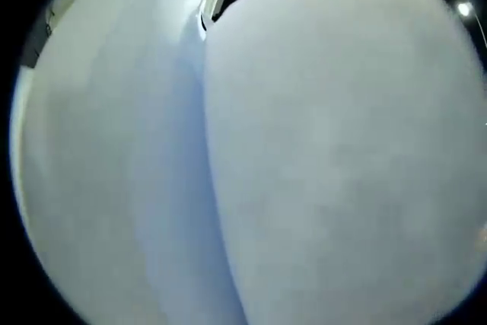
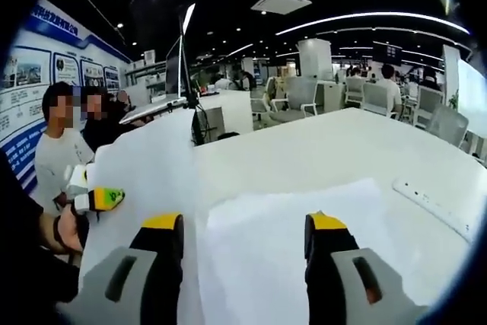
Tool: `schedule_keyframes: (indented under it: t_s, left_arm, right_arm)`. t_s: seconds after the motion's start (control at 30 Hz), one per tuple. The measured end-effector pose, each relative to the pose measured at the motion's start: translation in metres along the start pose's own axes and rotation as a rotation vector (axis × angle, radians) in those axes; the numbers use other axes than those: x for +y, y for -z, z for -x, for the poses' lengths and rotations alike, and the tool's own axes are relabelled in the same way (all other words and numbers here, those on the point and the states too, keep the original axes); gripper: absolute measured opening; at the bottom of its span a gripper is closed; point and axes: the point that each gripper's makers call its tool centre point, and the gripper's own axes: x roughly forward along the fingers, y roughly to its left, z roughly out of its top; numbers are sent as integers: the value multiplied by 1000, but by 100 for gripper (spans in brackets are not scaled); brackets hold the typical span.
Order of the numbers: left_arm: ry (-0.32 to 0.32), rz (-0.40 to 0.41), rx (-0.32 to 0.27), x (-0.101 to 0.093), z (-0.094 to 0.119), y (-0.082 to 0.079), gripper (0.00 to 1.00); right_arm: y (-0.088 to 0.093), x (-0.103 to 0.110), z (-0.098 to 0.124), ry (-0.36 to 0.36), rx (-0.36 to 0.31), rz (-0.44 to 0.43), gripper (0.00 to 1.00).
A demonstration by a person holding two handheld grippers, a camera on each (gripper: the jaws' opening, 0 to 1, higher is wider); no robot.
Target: Organize the stack of printing papers by aligning and flattening the scattered papers on the table
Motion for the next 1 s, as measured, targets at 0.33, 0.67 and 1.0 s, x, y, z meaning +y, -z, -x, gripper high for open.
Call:
schedule_keyframes:
  t_s: [0.33, 0.67, 1.0]
  left_arm:
    - [2, 1, 0, -1, 0, 0, 7]
    - [4, 6, -2, -1, 0, 0, 7]
    - [5, 7, -3, -1, 0, 0, 7]
  right_arm:
    - [6, -2, 2, 3, 11, -31, 60]
    - [8, -4, 4, 11, 7, -47, 61]
    - [10, -10, 10, 20, 0, -66, 61]
